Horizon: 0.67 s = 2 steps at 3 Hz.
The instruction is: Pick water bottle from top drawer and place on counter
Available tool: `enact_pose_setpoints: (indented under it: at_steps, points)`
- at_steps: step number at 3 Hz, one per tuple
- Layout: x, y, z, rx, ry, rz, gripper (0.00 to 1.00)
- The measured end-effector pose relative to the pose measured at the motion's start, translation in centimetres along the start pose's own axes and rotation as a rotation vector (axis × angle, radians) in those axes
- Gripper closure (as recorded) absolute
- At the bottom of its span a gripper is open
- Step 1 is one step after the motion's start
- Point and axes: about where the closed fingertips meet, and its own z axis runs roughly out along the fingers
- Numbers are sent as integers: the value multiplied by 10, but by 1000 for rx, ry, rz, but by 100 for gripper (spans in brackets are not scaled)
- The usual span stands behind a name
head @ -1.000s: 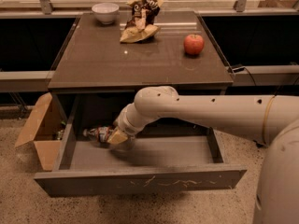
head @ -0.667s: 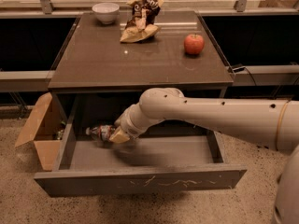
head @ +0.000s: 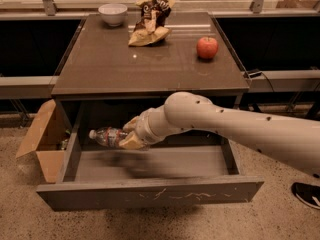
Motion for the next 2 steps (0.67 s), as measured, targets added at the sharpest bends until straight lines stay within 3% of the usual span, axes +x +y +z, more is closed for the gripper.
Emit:
enact_pose_setpoints:
  at_steps: [1,2]
  points:
    - [-29,5,-62,15,-89,-115,100]
    - [-25,3,-57,20,-79,-122,100]
